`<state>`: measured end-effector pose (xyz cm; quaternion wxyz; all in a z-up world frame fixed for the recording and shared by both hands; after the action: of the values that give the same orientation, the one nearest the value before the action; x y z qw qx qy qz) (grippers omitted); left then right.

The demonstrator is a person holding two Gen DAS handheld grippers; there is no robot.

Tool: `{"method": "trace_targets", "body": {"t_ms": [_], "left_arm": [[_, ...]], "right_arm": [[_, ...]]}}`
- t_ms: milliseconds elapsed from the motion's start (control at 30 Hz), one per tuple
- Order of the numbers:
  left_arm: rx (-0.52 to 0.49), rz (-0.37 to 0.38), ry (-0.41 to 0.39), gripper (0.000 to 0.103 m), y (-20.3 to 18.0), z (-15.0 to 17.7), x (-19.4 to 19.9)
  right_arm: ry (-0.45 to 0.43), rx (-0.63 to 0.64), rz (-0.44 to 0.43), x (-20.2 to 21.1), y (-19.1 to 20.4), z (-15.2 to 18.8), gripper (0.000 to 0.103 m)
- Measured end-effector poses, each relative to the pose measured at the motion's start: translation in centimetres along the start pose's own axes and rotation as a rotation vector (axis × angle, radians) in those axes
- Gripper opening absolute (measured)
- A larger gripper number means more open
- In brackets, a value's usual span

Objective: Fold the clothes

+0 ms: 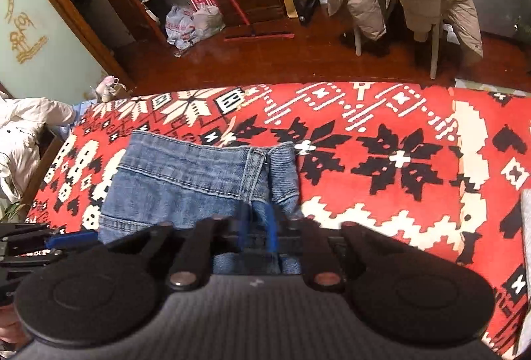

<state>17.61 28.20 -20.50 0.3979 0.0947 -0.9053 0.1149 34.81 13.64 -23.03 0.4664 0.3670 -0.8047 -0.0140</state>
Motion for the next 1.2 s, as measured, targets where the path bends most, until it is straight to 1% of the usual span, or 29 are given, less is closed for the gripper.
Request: {"method": "trace_targets", "body": {"t_ms": [100, 133, 167, 200, 267, 333, 367, 433, 533, 600, 633, 667, 700, 733, 833, 867, 933, 1000, 1033, 1100, 1133, 1167, 1200], "left_arm": [[-0.026, 0.008, -0.046, 0.015, -0.9, -0.8, 1.1], [-0.038, 0.013, -0.069, 0.018, -1.4, -1.2, 1.7], [-0.051, 0.017, -0.085, 0.02, -1.8, -1.4, 2.0], [-0.061, 0.013, -0.083, 0.024, -2.1, -1.3, 1.8], [-0.079, -0.006, -0.059, 0.024, -2.3, -1.0, 0.8], [-0.083, -0.021, -0.048, 0.024, -2.4, -0.6, 0.3], [-0.084, -0.027, -0.045, 0.023, -2.4, -0.5, 0.2], [-0.089, -0.023, -0.048, 0.022, -2.6, -0.1, 0.3], [-0.123, -0.038, -0.039, 0.022, -3.4, 0.7, -0.1], [-0.168, -0.072, -0.029, 0.022, -4.0, 1.3, -0.7], [-0.19, -0.088, -0.024, 0.02, -4.3, 1.6, -1.1], [-0.198, -0.088, -0.023, 0.019, -4.5, 1.6, -1.0], [-0.192, -0.072, -0.026, 0.016, -4.7, 1.4, -0.6], [-0.186, -0.055, -0.029, 0.016, -4.8, 1.3, -0.1], [-0.152, -0.002, -0.063, 0.017, -5.4, 0.7, 2.0], [-0.148, 0.02, -0.067, 0.017, -5.7, 0.8, 2.4], [-0.148, 0.069, -0.059, 0.017, -6.7, 1.2, 2.9], [-0.173, 0.071, -0.026, 0.017, -7.7, 2.2, 2.2], [-0.187, 0.069, 0.0, 0.017, -8.1, 2.8, 1.6], [-0.213, 0.055, 0.041, 0.017, -8.7, 4.0, 0.9], [-0.225, 0.046, 0.059, 0.017, -9.0, 4.6, 0.6], [-0.234, 0.047, 0.069, 0.017, -9.1, 5.0, 0.9], [-0.238, 0.056, 0.07, 0.017, -9.2, 5.2, 1.6]], "right_arm": [[-0.104, 0.043, 0.032, 2.8, 0.5, -1.0, 0.001], [-0.131, 0.046, 0.029, 3.6, 0.6, -1.3, 0.001], [-0.135, 0.049, 0.035, 3.8, 0.5, -1.4, 0.001], [-0.126, 0.053, 0.049, 3.6, 0.2, -1.4, 0.001], [-0.102, 0.06, 0.082, 2.8, -0.5, -1.3, 0.0], [-0.066, 0.066, 0.134, 1.3, -1.4, -0.9, 0.0], [-0.052, 0.057, 0.144, 0.7, -1.6, -0.7, 0.0], [-0.053, 0.072, 0.154, 0.2, -1.4, -0.3, 0.0], [-0.061, 0.11, 0.176, -0.1, -1.0, 0.2, 0.0], [-0.06, 0.097, 0.176, -0.1, -0.9, 0.1, 0.0], [-0.06, 0.09, 0.176, -0.1, -0.8, 0.1, 0.001], [-0.067, 0.086, 0.18, 0.3, -0.7, -0.1, 0.001], [-0.087, 0.085, 0.186, 1.1, -0.5, -0.4, 0.001], [-0.109, 0.08, 0.178, 2.1, -0.3, -0.6, 0.002], [-0.149, 0.071, 0.098, 6.0, 1.2, 0.0, 0.005], [-0.153, 0.076, 0.072, 7.2, 1.9, 0.6, 0.008], [-0.124, 0.079, 0.016, 8.4, 3.1, 2.6, 0.009], [-0.07, 0.08, -0.013, 8.7, 3.9, 5.2, 0.009], [-0.048, 0.092, -0.004, 8.6, 4.0, 6.3, 0.009], [-0.006, 0.117, 0.063, 7.9, 3.1, 8.8, 0.009], [0.01, 0.111, 0.093, 7.7, 2.2, 9.8, 0.007], [0.014, 0.093, 0.103, 7.9, 1.3, 10.5, 0.0], [0.007, 0.062, 0.096, 8.6, 0.4, 11.0, 0.0]]}}
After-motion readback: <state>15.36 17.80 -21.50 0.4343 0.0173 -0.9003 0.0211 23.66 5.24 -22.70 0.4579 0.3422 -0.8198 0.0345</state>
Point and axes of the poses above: each gripper's, at about its wrist camera, not at the fingertips, and x roughly against the way its jaws point, y to its left, z to its underside, the point moved 10 cm from there along -x, roughly the way its jaws point, and after that the axes turned 2 degrees about -x, right-handed, at the moved point
